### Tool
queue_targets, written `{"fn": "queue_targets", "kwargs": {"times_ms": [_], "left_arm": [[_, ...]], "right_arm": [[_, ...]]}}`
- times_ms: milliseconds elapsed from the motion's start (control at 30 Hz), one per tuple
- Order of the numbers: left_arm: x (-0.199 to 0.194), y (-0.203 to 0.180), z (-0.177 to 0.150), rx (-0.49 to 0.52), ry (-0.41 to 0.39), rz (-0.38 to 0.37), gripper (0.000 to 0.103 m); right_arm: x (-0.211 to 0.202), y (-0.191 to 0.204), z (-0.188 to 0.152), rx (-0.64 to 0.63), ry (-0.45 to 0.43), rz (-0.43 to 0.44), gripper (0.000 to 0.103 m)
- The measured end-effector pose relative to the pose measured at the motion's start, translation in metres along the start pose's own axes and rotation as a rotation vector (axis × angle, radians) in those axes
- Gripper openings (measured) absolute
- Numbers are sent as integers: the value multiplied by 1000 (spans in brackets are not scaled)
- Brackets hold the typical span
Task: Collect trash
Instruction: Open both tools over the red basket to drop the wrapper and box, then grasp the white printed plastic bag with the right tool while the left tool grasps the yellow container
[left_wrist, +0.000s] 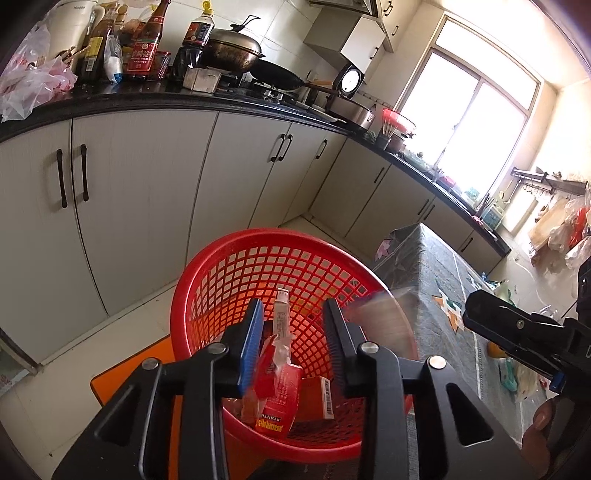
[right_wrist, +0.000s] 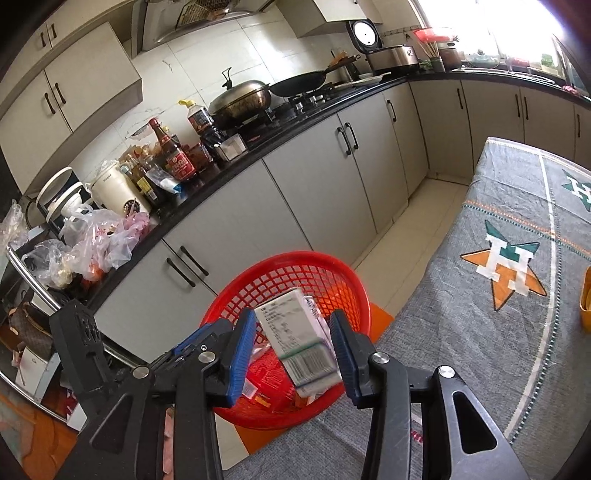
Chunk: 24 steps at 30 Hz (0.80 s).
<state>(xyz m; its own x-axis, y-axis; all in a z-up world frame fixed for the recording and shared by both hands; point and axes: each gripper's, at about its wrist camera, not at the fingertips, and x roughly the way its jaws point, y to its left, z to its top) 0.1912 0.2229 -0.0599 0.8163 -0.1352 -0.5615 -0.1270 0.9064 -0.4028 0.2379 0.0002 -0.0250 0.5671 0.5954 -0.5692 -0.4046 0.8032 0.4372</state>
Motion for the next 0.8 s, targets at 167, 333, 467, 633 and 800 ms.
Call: {"fn": "queue_targets", "kwargs": {"times_ms": [167, 333, 467, 633, 800], "left_arm": [[-7, -6, 0, 5, -7, -14, 32], [-15, -20, -2, 31, -7, -41, 32], [-18, -40, -6, 78, 3, -67, 32], [-18, -74, -16, 148, 24, -104, 32], [-14, -117, -36, 229, 66, -155, 34]], "right_arm": [[-16, -5, -2, 7, -24, 2, 46], [-33, -14, -5, 23, -40, 1, 46], [-49, -21, -11, 25, -52, -14, 47], [-73, -39, -17, 41, -76, -42, 50], [-97, -65, -21, 74, -97, -71, 51]]}}
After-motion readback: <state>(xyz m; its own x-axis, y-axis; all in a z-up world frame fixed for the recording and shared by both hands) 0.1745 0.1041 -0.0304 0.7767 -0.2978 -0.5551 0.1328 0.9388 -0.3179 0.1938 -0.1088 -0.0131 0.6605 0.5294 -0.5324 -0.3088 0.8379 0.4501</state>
